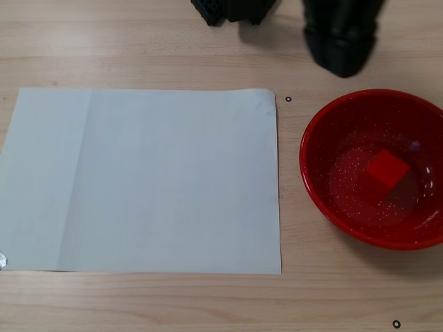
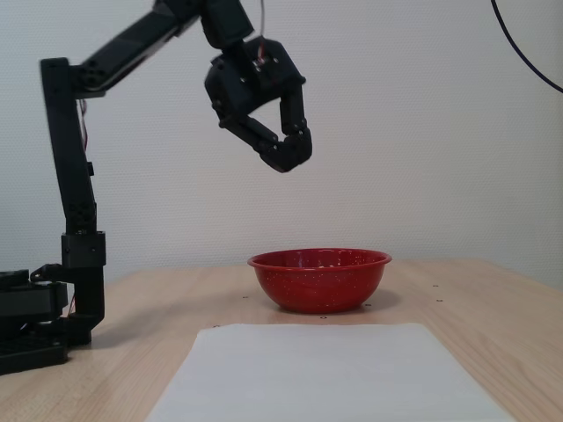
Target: Grasp the red cube and put it in the red bowl.
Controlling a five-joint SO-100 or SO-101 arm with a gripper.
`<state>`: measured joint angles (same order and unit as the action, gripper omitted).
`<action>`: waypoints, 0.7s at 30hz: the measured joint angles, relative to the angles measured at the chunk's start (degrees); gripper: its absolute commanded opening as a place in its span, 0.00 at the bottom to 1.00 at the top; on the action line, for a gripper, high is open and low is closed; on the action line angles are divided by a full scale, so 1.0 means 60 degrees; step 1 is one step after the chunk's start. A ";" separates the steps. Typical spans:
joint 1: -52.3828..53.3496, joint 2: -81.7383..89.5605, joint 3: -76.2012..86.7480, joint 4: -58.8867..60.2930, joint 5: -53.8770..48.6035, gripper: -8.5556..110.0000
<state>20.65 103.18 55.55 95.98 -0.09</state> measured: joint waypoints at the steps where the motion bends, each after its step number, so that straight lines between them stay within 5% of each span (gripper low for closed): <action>1: -0.0205 0.0264 0.0293 -0.0176 0.0000 0.07; 21: -0.2783 0.4849 0.7529 -0.4585 0.0381 0.07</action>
<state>3.96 132.28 100.72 68.47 2.20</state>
